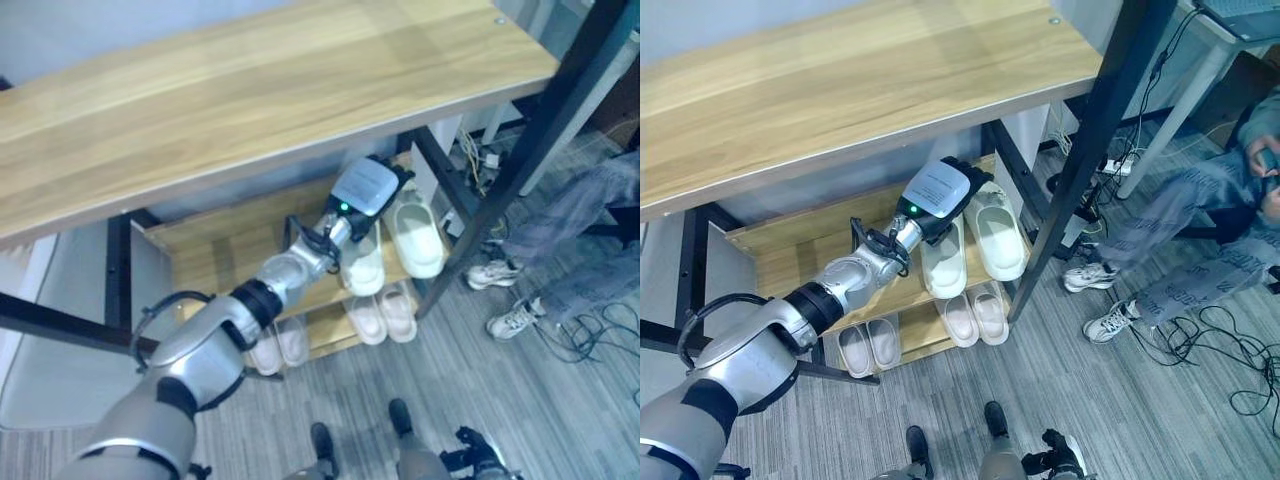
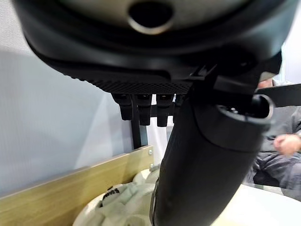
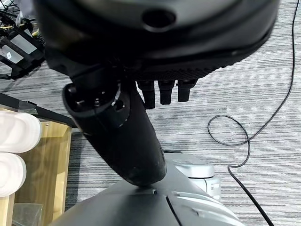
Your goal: Arrange the slippers neatly on the shoe rack.
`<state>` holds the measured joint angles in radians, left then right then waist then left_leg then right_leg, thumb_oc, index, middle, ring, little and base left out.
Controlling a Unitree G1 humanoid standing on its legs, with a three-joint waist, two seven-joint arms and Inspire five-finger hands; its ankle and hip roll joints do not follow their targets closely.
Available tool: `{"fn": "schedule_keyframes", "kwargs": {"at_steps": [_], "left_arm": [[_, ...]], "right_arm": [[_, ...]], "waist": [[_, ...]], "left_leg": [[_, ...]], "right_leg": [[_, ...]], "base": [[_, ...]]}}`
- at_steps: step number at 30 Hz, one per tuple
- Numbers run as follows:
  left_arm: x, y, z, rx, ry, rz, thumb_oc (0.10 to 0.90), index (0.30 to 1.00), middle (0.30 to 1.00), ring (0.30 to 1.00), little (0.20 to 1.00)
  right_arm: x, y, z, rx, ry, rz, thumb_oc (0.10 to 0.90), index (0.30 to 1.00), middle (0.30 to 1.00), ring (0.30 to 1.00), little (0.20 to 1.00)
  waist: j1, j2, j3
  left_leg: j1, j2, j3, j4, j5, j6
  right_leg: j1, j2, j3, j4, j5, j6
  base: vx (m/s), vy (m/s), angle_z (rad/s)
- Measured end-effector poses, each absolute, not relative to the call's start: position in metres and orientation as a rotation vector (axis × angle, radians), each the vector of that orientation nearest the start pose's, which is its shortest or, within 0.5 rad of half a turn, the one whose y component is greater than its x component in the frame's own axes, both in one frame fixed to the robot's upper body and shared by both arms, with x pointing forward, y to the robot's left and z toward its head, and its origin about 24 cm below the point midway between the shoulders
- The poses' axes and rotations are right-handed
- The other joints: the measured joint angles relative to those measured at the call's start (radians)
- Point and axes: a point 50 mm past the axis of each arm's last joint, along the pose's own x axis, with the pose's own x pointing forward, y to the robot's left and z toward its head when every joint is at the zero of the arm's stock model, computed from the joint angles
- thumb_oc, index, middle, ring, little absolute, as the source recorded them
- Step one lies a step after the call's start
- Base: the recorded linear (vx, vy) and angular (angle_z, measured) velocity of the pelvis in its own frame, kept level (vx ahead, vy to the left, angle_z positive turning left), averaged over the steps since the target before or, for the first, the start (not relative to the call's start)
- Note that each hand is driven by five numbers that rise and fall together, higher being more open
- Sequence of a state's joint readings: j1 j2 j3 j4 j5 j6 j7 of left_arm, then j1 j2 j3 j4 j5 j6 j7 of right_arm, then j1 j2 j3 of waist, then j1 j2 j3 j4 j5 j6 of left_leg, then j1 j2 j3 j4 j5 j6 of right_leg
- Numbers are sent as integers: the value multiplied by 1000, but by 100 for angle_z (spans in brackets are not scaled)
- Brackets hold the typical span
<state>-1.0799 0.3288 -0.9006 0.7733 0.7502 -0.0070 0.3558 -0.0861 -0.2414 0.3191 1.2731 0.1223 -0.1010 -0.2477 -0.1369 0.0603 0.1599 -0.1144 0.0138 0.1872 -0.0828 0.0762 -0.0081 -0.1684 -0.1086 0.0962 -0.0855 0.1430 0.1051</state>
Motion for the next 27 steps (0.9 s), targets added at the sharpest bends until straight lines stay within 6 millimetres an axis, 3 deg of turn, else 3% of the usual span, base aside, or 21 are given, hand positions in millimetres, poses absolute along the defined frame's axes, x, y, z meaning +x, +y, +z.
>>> {"fn": "schedule_keyframes", "kwargs": {"at_steps": [17, 25, 27], "left_arm": [[383, 53, 152, 1573, -638, -275, 800, 900, 900, 900, 900], [372, 68, 137, 1481, -612, -278, 800, 900, 900, 900, 900], [367, 80, 129, 1472, -588, -280, 800, 900, 900, 900, 900]], "right_arm": [[109, -231, -157, -419, 1133, -158, 800, 900, 900, 900, 900], [101, -230, -160, -412, 1165, -153, 800, 900, 900, 900, 900], [98, -228, -161, -400, 1176, -155, 800, 900, 900, 900, 900]], "waist": [[10, -13, -27], [38, -15, -47], [43, -17, -48]], "left_leg": [[34, 1, -9, -3, 4, 1], [66, 3, -28, -4, 4, -6], [79, 4, -32, -4, 4, -6]], "right_leg": [[39, -3, -10, 0, 1, 0], [80, -4, -28, -1, -7, -1], [94, -4, -32, -2, -11, -2]], "base": [[4, -3, 1], [12, -15, 7], [4, -18, 8]]}}
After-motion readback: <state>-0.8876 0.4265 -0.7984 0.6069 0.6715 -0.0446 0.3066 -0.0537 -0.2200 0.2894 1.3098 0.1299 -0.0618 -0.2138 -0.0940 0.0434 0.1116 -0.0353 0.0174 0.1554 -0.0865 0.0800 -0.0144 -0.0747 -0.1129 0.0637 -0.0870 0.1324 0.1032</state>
